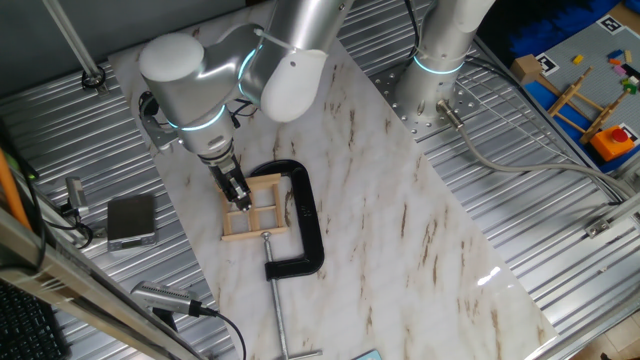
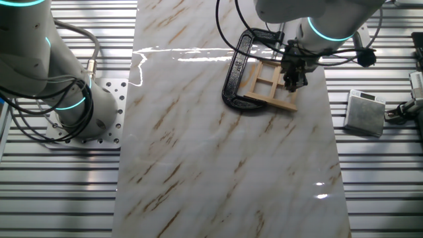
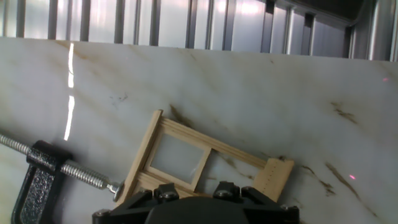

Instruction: Open a sliding window

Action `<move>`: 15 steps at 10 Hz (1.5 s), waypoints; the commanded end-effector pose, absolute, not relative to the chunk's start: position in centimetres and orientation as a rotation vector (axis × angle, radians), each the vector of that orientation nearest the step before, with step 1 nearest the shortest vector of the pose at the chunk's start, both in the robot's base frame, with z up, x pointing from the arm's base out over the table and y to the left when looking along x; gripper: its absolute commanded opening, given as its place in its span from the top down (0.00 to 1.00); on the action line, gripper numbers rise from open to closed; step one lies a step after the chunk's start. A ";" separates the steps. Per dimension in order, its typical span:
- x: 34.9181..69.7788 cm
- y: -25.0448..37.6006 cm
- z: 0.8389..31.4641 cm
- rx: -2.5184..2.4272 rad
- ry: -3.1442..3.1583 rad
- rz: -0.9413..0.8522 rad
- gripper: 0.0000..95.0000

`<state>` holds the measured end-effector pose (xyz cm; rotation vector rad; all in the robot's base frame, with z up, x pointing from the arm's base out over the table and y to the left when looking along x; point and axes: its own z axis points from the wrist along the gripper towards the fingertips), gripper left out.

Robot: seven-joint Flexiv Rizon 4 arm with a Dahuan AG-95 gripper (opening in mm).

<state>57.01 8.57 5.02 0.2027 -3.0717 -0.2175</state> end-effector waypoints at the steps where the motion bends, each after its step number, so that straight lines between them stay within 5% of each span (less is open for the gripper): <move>1: 57.1 8.6 4.9 0.246 -3.073 -0.230 1.00; 15: 57.1 8.6 4.9 0.141 -3.081 -0.197 1.00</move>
